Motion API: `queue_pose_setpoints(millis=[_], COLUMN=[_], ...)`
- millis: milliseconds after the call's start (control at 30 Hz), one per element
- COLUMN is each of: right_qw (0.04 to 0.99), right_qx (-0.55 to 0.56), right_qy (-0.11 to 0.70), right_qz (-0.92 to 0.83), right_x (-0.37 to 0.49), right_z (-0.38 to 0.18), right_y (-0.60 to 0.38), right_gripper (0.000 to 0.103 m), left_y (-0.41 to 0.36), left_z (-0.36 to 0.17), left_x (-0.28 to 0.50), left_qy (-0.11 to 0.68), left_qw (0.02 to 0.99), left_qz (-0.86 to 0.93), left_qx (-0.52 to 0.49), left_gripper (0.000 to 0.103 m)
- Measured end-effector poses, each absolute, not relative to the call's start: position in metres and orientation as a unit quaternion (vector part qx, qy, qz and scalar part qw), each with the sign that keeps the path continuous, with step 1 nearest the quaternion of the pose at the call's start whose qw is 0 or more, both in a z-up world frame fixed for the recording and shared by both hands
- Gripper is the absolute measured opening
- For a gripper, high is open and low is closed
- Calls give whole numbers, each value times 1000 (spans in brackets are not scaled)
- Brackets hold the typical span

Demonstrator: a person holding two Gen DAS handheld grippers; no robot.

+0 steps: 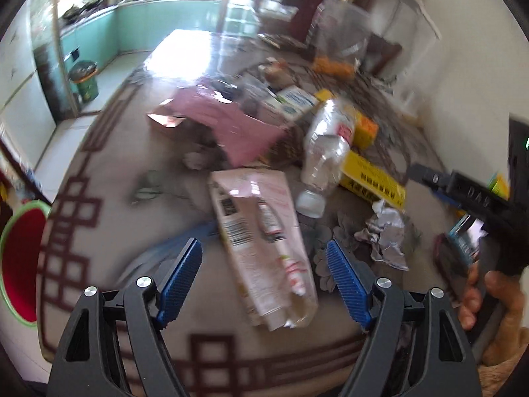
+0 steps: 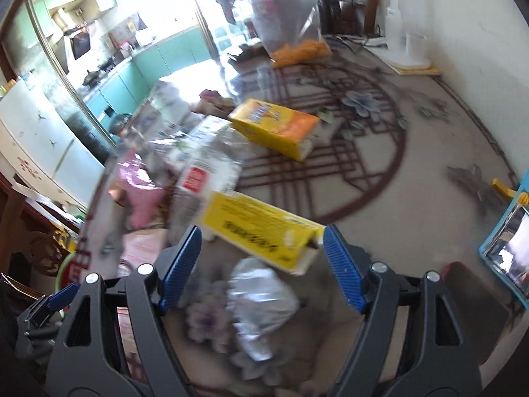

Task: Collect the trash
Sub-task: 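Grasp the pink-white carton with the left tool while the right tool reaches for the water bottle, then lift the carton with the left tool while the right tool grasps the clear water bottle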

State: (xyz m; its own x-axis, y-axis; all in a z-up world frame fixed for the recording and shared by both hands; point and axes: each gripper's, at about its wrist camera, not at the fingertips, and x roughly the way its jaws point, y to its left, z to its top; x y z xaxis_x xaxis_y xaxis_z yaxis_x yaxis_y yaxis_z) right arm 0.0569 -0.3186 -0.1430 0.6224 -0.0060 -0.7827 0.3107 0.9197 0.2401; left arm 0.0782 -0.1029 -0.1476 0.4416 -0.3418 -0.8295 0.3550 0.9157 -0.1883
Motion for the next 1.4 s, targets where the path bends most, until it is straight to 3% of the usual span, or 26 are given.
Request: queue_pose_setpoints(millis=[133, 267, 367, 767, 933, 967, 1067, 1400], right_qw=[878, 879, 877, 832, 813, 810, 811, 850], right_qx=[169, 174, 201, 300, 292, 289, 281, 282], right_qy=[440, 441, 436, 467, 504, 510, 514, 442], right_qz=[-83, -55, -32, 1, -1, 1, 10, 55], right_x=[62, 69, 81, 157, 185, 188, 192, 154], right_z=[-152, -156, -157, -179, -199, -202, -204, -145], right_y=[-328, -322, -321, -324, -307, -304, -295, -284], right_gripper=[80, 80, 80, 88, 88, 87, 63, 58], left_y=[-139, -135, -127, -76, -53, -47, -35, -3], left_z=[-174, -192, -207, -178, -157, -154, -147, -132], left_x=[87, 105, 116, 94, 79, 77, 81, 67], left_qy=[497, 521, 547, 510, 475, 470, 461, 446], left_qw=[848, 841, 825, 848, 872, 875, 882, 889], left_qz=[-167, -134, -136, -144, -122, -116, -101, -95], left_qx=[70, 55, 32, -13, -10, -8, -9, -29], left_gripper=[74, 74, 66, 63, 63, 63, 63, 64])
